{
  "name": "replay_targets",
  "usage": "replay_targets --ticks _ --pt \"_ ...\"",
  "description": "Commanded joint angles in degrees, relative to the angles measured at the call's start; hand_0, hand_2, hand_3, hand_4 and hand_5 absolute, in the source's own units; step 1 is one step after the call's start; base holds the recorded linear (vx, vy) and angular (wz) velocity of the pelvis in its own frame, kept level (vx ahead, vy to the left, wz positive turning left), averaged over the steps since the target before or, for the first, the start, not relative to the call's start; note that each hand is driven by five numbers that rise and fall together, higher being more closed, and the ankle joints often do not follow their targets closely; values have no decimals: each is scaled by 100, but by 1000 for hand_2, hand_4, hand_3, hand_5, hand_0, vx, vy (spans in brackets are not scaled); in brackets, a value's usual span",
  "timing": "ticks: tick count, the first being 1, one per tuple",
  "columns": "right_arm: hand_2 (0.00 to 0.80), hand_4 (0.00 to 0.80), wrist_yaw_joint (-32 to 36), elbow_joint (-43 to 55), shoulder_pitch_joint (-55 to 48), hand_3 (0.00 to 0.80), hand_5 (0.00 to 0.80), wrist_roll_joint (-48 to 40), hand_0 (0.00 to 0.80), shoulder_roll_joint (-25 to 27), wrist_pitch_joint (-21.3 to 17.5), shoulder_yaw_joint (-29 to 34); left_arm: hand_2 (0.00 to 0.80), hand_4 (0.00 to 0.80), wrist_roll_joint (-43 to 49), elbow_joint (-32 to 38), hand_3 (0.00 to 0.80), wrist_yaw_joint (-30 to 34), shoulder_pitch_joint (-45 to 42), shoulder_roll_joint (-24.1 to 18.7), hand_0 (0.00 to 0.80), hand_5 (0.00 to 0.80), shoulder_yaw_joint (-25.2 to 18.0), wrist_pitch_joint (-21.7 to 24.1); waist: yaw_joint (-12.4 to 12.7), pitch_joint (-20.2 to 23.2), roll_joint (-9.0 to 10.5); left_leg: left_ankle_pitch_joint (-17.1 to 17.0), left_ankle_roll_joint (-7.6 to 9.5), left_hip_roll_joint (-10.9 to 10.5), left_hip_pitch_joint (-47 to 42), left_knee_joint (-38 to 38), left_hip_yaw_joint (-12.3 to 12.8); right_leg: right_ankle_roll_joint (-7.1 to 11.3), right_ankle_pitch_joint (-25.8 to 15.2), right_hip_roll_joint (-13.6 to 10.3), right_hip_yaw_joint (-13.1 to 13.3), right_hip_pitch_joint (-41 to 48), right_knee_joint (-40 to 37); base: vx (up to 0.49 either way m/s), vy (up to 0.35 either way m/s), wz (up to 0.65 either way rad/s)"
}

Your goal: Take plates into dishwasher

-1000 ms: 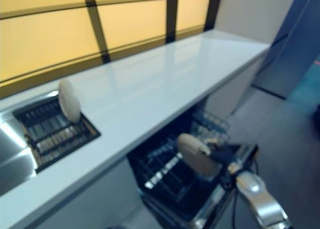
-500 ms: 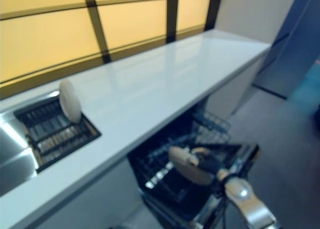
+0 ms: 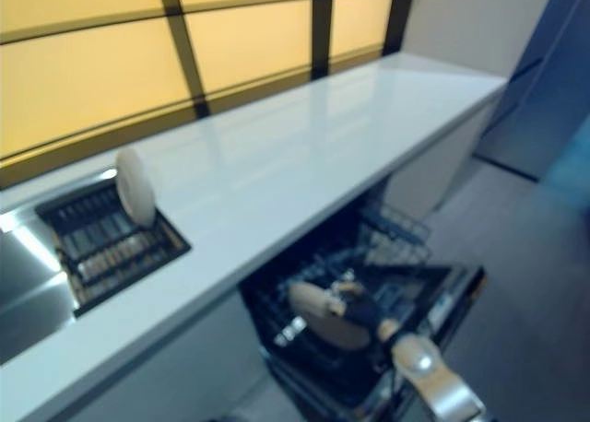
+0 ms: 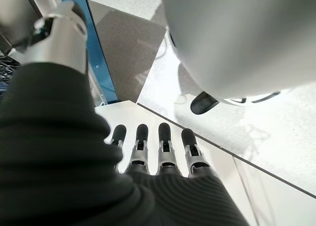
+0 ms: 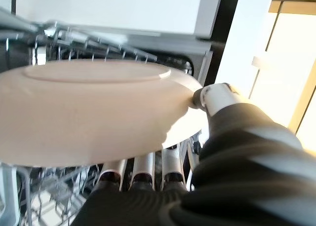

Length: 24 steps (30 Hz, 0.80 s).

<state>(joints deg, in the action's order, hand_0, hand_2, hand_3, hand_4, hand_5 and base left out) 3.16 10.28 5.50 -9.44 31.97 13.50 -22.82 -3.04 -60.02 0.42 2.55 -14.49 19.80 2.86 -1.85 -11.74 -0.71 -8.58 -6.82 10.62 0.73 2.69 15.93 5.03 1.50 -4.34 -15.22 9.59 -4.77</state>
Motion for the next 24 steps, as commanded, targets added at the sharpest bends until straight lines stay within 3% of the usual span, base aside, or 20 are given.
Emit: replay_targets --ticks 1,24 --pt "800 800 -312 63 640 800 800 147 800 -281 -115 -118 0 0 49 -15 0 -23 584 -48 0 0 275 11 221 -30 228 -117 -77 55 418 -122 -161 -52 -2 -47 87 -385 510 0 0 0" --pt "800 800 -1301 -1286 1378 800 800 492 800 -977 373 -789 0 0 0 -142 0 39 941 79 0 0 518 -23 359 -219 91 -134 -74 -91 558 -113 -338 -112 -3 -139 -19 -549 593 -12 6 2"
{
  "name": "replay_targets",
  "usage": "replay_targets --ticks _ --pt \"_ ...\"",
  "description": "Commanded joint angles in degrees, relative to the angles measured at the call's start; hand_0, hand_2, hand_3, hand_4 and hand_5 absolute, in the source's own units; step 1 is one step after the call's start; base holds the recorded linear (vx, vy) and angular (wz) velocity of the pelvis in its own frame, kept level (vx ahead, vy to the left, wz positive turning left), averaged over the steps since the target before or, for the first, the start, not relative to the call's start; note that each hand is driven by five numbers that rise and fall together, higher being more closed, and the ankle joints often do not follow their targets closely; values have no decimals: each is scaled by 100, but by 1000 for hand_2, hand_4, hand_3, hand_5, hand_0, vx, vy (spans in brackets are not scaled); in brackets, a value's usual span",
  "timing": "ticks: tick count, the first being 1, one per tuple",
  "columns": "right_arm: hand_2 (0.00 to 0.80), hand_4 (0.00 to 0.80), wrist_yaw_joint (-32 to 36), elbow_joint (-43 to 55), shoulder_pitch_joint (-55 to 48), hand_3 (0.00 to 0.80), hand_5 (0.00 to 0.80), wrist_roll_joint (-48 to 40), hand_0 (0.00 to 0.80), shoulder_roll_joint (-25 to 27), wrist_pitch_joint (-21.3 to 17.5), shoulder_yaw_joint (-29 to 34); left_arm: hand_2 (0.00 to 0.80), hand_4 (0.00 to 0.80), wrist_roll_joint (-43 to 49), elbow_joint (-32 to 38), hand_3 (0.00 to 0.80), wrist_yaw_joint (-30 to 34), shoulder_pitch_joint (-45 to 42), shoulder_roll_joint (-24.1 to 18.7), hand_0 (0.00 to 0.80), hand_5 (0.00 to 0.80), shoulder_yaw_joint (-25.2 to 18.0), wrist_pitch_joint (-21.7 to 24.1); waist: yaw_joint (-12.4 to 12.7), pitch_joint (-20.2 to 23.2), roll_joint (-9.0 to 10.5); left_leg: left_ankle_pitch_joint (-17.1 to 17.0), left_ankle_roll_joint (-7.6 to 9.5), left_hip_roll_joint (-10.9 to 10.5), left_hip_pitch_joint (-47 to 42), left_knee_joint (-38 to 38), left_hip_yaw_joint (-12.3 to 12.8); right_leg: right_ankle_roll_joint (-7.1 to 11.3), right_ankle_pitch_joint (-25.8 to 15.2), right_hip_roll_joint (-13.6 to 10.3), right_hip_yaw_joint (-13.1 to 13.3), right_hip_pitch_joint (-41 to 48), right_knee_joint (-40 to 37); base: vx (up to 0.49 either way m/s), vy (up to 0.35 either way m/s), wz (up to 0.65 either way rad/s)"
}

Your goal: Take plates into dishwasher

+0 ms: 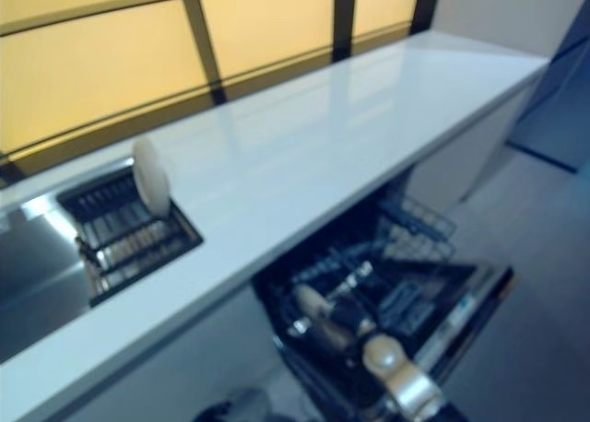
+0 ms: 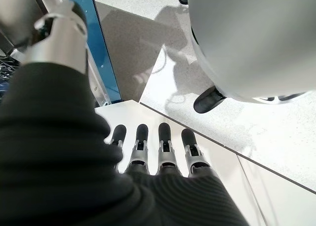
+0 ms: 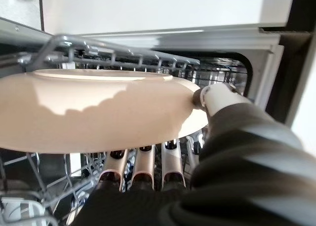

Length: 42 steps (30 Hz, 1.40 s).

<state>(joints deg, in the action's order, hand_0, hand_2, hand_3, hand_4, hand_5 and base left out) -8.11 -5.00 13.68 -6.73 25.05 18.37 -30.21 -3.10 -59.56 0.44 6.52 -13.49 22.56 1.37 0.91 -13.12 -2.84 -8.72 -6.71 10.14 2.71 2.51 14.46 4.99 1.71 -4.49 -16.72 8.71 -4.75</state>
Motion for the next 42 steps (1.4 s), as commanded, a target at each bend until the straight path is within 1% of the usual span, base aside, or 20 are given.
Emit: replay_targets --ticks 1,10,16,22,23,25,29,42 --pt "800 800 -235 158 596 800 800 239 800 -324 -98 -70 0 0 1 -171 0 43 560 -8 0 0 253 120 99 -96 297 -118 -80 -52 364 -90 -209 -113 -22 -128 122 -470 598 -4 9 7" --pt "800 800 -495 -494 801 800 800 478 800 -603 61 -229 0 0 69 -177 0 63 629 29 0 0 330 25 194 -128 312 -118 -69 -81 365 -59 -289 -120 -23 -134 44 -510 641 -1 -6 4" --pt "800 800 -513 -830 897 800 800 716 800 -698 148 -307 0 0 49 -224 0 75 655 39 0 0 344 73 233 -145 306 -123 -61 -99 376 -61 -320 -133 -24 -140 31 -516 655 1 1 1" --pt "800 800 -546 -981 962 800 800 890 800 -722 229 -344 0 0 87 -186 0 88 683 47 0 0 372 65 278 -176 301 -127 -49 -138 386 -29 -365 -130 -32 -151 -10 -544 675 -15 1 5" --pt "800 800 -518 -1018 960 800 800 1123 800 -730 206 -360 0 0 78 -173 0 102 706 42 0 0 377 46 282 -182 299 -126 -45 -153 392 -27 -373 -128 -34 -152 -13 -547 674 0 0 0" --pt "800 800 -497 -1028 987 800 800 1203 800 -727 220 -379 0 0 80 -169 0 90 729 61 0 0 385 20 285 -192 298 -127 -39 -158 381 -9 -377 -126 -38 -154 -19 -549 675 -6 1 3" --pt "800 800 -468 -1055 1017 800 800 1177 800 -713 322 -412 0 0 90 -164 0 82 738 47 0 0 391 36 304 -208 301 -134 -29 -185 388 26 -400 -124 -46 -149 -29 -576 676 -21 0 6" --pt "800 800 -313 -1229 978 800 800 1134 800 -734 425 -436 0 0 128 -123 0 95 779 20 0 0 374 4 345 -257 314 -137 -15 -212 392 65 -439 -122 -49 -143 -76 -593 688 -4 -2 1"
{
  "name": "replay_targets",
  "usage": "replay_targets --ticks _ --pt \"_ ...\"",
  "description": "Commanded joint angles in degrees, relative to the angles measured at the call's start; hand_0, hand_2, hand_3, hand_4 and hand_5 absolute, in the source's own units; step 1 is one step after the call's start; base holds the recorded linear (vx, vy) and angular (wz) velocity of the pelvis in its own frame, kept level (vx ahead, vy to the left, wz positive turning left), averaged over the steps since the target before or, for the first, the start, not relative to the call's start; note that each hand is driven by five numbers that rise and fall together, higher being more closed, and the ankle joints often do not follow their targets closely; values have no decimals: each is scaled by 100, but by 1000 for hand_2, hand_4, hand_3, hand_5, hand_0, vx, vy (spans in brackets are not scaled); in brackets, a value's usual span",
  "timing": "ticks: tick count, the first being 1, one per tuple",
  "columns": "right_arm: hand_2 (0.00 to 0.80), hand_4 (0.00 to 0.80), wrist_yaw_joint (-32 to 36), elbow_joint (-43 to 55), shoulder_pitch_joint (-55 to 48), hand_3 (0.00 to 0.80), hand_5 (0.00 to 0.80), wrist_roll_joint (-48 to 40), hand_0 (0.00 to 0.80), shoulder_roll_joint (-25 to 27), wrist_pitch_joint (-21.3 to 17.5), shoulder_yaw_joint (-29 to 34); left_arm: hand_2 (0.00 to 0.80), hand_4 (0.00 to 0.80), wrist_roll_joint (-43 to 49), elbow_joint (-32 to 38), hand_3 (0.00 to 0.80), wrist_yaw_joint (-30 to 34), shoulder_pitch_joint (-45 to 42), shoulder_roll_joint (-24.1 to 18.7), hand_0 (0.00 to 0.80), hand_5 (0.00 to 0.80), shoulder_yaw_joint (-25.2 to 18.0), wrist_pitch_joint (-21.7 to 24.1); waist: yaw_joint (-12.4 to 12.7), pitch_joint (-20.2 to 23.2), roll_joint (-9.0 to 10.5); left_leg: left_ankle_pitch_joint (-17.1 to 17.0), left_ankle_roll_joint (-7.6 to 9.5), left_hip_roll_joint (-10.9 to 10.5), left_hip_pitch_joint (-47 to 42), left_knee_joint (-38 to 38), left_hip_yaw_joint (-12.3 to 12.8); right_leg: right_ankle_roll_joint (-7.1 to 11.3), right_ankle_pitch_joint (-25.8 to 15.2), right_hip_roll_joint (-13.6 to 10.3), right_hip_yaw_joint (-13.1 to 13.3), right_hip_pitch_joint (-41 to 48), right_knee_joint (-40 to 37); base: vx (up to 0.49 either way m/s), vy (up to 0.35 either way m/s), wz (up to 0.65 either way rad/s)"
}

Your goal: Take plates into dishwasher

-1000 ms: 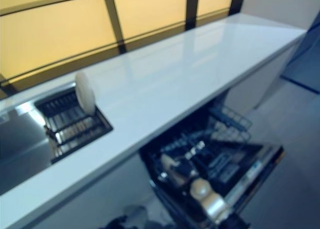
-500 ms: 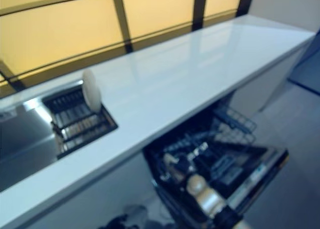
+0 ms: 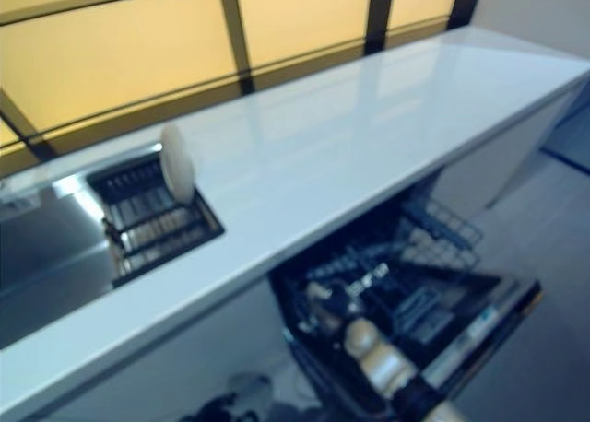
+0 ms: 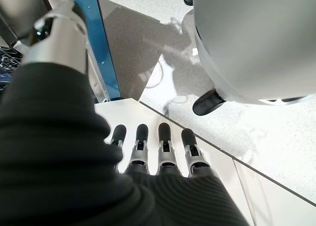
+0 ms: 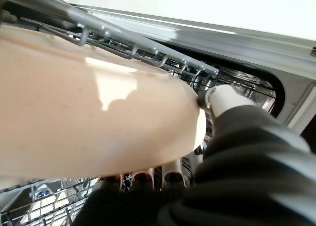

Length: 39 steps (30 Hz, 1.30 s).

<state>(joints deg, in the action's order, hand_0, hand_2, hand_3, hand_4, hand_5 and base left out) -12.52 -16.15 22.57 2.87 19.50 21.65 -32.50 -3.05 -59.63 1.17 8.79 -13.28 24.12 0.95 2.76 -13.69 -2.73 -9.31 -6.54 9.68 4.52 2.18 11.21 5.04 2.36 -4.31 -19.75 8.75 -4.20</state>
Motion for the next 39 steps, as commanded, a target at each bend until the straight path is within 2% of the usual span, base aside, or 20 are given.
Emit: replay_targets --ticks 1,13,17,39 --pt "800 800 146 -123 95 800 800 173 800 -173 103 -201 0 0 125 -118 0 27 553 -6 0 0 218 56 161 -207 302 -76 -30 -169 207 100 -119 -130 -112 -160 223 -596 633 -7 -5 4" --pt "800 800 440 -224 112 800 800 275 800 -218 223 -258 0 0 144 -101 0 23 610 -16 0 0 248 43 186 -254 316 -66 -18 -185 214 97 -157 -140 -109 -157 193 -636 667 0 0 0" --pt "800 800 737 -233 151 800 800 387 800 -185 412 -322 0 0 166 -88 0 31 642 -30 0 0 256 24 193 -276 330 -67 -15 -196 209 105 -171 -140 -123 -155 187 -646 664 0 0 0" --pt "800 800 916 -441 166 800 800 526 800 -245 748 -326 0 0 178 -130 0 38 708 -57 0 0 266 35 217 -316 343 -50 17 -245 174 137 -219 -139 -145 -149 138 -672 687 0 0 1"
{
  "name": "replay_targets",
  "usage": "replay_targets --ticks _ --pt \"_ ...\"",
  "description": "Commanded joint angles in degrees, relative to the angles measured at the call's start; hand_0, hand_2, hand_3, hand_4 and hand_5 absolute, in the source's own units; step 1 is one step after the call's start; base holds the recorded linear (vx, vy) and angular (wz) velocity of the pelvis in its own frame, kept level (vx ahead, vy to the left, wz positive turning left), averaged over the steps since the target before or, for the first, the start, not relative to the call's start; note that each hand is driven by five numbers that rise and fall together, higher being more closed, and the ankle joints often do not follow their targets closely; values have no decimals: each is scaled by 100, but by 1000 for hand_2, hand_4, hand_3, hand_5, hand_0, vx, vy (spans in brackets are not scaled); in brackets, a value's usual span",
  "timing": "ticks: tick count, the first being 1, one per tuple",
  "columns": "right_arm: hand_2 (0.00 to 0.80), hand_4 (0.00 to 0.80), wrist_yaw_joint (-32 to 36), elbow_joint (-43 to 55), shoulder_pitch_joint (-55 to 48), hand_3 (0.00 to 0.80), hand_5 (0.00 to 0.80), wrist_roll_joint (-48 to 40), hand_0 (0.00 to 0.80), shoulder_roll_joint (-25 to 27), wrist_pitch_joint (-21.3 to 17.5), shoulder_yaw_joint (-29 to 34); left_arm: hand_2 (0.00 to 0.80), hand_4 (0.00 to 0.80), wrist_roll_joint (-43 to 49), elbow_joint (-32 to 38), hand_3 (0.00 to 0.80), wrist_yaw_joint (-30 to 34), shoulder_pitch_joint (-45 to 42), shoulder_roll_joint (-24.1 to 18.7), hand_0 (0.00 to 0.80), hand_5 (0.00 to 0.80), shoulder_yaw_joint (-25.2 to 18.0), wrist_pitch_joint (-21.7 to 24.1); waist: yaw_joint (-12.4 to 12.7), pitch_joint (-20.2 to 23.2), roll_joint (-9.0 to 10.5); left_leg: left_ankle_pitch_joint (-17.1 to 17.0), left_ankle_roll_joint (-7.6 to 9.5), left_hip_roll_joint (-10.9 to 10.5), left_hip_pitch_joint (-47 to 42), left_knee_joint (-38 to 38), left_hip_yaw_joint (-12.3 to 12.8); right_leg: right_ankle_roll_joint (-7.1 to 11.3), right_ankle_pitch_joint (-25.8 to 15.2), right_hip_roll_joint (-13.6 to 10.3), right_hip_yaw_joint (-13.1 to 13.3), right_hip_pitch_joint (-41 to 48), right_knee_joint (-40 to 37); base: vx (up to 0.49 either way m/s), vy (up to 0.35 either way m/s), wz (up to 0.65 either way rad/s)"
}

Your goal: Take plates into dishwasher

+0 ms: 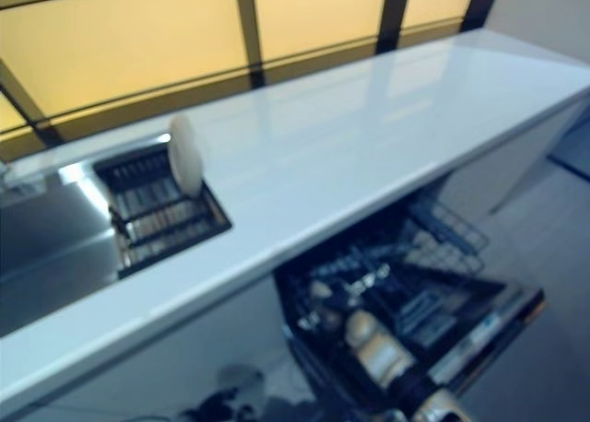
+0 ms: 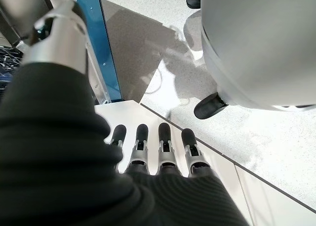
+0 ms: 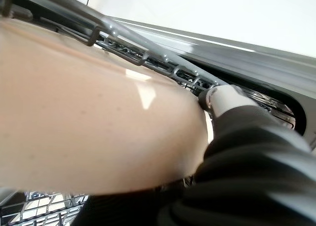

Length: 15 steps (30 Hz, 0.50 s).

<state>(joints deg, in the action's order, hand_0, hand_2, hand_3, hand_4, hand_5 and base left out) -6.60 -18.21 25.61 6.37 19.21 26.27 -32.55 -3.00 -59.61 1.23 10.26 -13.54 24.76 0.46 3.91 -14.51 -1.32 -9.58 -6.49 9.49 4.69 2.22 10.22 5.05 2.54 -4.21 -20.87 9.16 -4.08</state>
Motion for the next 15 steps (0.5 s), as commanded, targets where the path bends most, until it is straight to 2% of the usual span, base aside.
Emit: replay_targets --ticks 1,8,15 --pt "800 800 378 -230 -135 800 800 202 800 -221 342 -322 0 0 167 -129 0 29 563 -29 0 0 203 80 101 -233 203 -22 13 -228 155 136 -119 -140 -163 -159 250 -710 671 0 0 0" --pt "800 800 652 -346 -152 800 800 335 800 -235 703 -326 0 0 179 -103 0 28 541 -28 0 0 193 69 129 -237 202 -25 13 -221 143 136 -107 -140 -164 -178 202 -696 677 0 0 0" --pt "800 800 457 -675 -20 800 800 206 800 -283 890 -221 0 0 214 -140 0 43 585 -60 0 0 213 89 179 -276 178 -36 12 -224 158 122 -144 -149 -164 -203 144 -723 728 1 -8 3"
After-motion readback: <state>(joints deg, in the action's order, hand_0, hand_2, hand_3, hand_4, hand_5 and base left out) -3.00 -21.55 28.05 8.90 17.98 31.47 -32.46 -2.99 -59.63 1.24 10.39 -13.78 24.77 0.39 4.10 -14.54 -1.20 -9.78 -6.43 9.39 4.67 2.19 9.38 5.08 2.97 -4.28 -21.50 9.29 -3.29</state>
